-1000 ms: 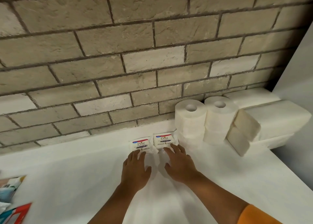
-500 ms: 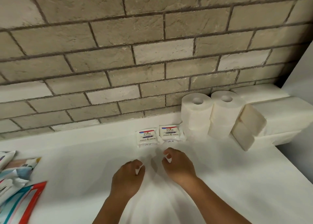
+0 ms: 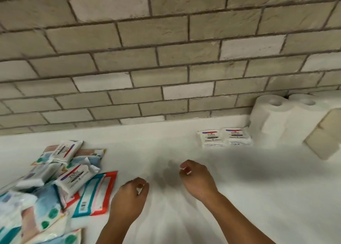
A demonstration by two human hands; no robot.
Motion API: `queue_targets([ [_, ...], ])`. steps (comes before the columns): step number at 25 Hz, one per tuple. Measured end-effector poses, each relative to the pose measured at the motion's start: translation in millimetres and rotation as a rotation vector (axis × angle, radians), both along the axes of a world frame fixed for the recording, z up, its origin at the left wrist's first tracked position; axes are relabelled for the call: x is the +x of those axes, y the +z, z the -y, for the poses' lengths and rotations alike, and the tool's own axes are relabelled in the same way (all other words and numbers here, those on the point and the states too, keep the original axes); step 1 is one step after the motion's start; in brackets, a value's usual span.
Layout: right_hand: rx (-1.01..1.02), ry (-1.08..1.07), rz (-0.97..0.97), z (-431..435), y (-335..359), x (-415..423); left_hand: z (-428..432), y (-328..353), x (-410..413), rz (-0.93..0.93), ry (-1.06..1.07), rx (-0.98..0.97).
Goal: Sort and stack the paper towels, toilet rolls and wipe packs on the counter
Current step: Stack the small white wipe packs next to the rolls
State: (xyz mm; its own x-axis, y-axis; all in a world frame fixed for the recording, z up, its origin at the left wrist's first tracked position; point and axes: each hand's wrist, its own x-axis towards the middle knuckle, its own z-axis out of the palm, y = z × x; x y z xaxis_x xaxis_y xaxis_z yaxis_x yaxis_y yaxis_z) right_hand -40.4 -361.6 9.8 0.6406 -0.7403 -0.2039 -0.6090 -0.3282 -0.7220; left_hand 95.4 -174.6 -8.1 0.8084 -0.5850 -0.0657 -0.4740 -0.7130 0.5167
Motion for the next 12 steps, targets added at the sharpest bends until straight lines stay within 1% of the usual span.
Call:
queue_targets([
  [3,0.000,0.059,-0.010,-49,2,44,-57,5,43,-0.022,0.037,-0.010],
  [6,0.008,0.108,-0.019,-90,7,85,-105,8,81,-0.085,0.027,-0.107],
  [9,-0.010,0.166,-0.018,-119,15,118,-137,15,110,-0.111,-0.005,-0.156],
  [12,-0.068,0.277,-0.063,-147,23,155,-163,25,141,-0.098,0.003,-0.175],
])
